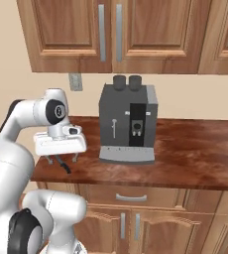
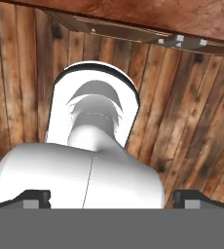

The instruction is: Retrieve the butter from the fridge and place it on a plate on the dining table. Then retrieve the butter knife by the fridge and place it near the plate.

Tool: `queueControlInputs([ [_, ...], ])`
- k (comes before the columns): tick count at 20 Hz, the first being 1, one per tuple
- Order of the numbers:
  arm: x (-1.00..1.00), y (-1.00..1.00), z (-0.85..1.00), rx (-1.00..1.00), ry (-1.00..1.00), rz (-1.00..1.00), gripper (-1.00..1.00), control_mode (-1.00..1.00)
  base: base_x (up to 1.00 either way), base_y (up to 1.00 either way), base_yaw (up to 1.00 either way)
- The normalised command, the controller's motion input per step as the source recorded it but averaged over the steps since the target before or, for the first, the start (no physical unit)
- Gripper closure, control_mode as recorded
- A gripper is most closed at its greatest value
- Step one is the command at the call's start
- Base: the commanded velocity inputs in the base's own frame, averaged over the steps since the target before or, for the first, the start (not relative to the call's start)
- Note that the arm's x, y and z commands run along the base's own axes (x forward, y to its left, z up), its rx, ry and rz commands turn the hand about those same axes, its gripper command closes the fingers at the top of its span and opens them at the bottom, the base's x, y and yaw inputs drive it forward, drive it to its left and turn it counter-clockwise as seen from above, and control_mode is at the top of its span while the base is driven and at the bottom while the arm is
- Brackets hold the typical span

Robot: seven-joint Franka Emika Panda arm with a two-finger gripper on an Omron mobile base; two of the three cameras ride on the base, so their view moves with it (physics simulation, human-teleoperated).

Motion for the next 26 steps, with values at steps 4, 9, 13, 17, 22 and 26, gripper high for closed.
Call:
queueControlInputs([
  [4,0.00,0.00,0.00,0.00,0.00,0.00,-1.00,1.00,0.11,0.14,0.00],
  [9,0.00,0.00,0.00,0.00,0.00,0.00,-1.00,1.00,0.35,0.38,0.02],
  [13,0.68,0.27,-0.43,0.02,0.00,0.15,-1.00,-1.00,0.00,0.00,0.00],
  [17,0.81,0.41,-0.63,0.06,0.00,0.20,-1.00,-1.00,0.00,0.00,0.00],
  [22,0.75,0.32,-0.66,0.08,0.00,0.18,-1.00,-1.00,0.00,0.00,0.00],
  [26,0.58,0.17,-0.63,0.07,0.00,0.11,-1.00,-1.00,0.00,0.00,0.00],
])
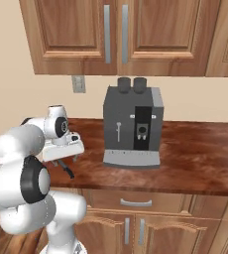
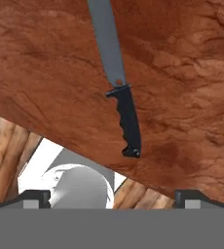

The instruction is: Retrieve the butter from the fridge and place it on a plate on the dining table. Then retrieve the butter knife by the fridge and place it near the plate.

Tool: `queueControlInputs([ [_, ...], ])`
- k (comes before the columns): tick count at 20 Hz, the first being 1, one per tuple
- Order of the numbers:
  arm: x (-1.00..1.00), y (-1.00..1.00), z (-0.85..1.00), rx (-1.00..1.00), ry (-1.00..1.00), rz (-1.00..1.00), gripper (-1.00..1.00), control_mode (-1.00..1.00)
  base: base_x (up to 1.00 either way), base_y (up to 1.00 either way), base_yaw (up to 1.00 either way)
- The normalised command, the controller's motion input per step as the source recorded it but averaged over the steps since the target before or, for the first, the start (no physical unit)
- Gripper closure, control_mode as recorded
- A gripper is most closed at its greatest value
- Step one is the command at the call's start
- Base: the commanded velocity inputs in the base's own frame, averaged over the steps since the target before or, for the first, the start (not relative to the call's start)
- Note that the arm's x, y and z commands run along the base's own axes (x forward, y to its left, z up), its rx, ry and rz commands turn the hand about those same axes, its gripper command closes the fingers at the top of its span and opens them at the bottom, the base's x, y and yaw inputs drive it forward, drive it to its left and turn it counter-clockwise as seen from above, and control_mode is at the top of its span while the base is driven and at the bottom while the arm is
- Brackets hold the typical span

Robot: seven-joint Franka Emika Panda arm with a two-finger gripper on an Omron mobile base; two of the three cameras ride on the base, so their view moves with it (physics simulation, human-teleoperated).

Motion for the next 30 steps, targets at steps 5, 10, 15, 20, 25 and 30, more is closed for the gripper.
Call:
queueControlInputs([
  [5,0.52,0.00,-0.53,0.02,-0.06,0.06,-1.00,-1.00,0.00,0.00,0.00],
  [10,0.43,0.00,-0.51,0.00,-0.02,0.09,-1.00,-1.00,0.00,0.00,0.00],
  [15,0.24,0.00,-0.42,0.00,0.00,0.09,-1.00,-1.00,0.00,0.00,0.00],
  [20,0.00,0.00,-0.28,0.01,-0.04,0.02,-1.00,-1.00,0.00,0.00,0.00],
  [25,-0.12,0.00,-0.20,0.01,-0.11,0.00,-1.00,-1.00,0.00,0.00,0.00],
  [30,-0.18,0.11,-0.01,0.00,-0.16,0.00,-1.00,-1.00,0.00,0.00,0.00],
])
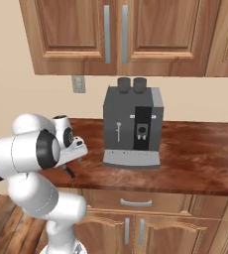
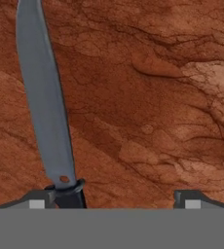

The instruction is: Retrieve the butter from the fridge and place it on a plate on the dining table. Then retrieve the butter knife by the fridge and place it near the plate.

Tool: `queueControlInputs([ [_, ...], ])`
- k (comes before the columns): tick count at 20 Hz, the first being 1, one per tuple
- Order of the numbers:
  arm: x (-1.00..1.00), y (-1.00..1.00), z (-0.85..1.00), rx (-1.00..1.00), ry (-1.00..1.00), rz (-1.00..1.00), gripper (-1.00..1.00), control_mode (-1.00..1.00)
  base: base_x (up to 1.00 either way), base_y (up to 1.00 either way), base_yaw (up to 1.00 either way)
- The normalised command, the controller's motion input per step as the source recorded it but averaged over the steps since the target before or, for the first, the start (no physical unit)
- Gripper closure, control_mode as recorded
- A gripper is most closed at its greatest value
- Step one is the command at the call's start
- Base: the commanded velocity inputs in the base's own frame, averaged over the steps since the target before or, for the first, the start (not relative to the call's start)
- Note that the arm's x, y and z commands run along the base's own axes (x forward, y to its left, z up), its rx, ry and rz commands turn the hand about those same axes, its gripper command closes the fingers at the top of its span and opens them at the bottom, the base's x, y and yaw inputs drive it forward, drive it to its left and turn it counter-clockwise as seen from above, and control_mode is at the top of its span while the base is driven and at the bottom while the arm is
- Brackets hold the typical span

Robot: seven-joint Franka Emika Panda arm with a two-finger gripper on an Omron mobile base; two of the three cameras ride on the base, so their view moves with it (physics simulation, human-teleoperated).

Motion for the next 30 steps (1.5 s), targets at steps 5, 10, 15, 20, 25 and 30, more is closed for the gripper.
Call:
queueControlInputs([
  [5,-0.13,0.06,-0.03,0.00,-0.02,0.00,-1.00,-1.00,0.00,0.00,0.00],
  [10,-0.15,0.01,-0.19,0.00,0.00,-0.01,-1.00,-1.00,0.00,0.00,0.00],
  [15,-0.28,0.06,-0.20,0.00,0.00,-0.03,-1.00,-1.00,0.00,0.00,0.00],
  [20,0.00,0.00,0.01,0.03,0.00,-0.03,-1.00,-1.00,0.00,0.00,0.00],
  [25,-0.09,0.00,0.08,0.01,0.00,-0.01,-1.00,-1.00,0.00,0.00,0.00],
  [30,0.00,0.00,0.10,0.04,-0.01,-0.05,-1.00,-1.00,0.00,0.00,0.00],
])
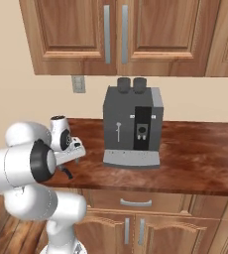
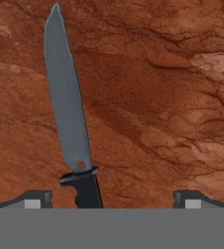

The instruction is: Retrieve the butter from the fridge and place it on a plate on the dining table. Then retrieve the butter knife by the fridge and place it near the plate.

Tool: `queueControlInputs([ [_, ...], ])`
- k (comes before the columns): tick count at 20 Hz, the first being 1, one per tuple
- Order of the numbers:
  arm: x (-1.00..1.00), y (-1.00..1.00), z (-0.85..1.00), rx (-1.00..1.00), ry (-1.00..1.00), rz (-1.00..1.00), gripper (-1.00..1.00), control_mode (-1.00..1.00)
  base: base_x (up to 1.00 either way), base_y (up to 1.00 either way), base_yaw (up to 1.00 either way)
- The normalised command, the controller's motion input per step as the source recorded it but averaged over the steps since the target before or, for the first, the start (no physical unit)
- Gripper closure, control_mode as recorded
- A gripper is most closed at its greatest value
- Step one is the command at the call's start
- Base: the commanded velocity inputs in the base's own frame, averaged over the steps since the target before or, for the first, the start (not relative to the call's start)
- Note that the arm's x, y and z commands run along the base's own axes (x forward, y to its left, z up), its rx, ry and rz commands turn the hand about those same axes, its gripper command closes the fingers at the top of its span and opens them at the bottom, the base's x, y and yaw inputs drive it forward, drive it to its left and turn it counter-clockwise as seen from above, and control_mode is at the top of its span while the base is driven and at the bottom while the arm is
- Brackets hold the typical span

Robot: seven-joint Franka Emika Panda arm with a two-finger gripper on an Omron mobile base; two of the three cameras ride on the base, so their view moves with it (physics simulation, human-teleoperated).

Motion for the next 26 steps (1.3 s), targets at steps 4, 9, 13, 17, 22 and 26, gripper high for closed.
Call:
queueControlInputs([
  [4,-0.34,0.00,0.06,0.00,-0.01,-0.08,-1.00,-1.00,0.00,0.00,0.00],
  [9,-0.49,0.02,0.16,0.00,0.00,-0.07,-1.00,-1.00,0.00,0.00,0.00],
  [13,-0.27,0.09,0.05,0.00,0.00,0.00,-1.00,-1.00,0.00,0.00,0.00],
  [17,0.12,0.00,-0.04,0.00,-0.10,0.01,-1.00,-1.00,0.00,0.00,0.00],
  [22,0.41,0.00,-0.04,0.00,-0.08,0.05,-1.00,-1.00,0.00,0.00,0.00],
  [26,0.02,0.00,-0.40,-0.05,-0.03,0.00,-1.00,-1.00,0.00,0.00,0.00],
])
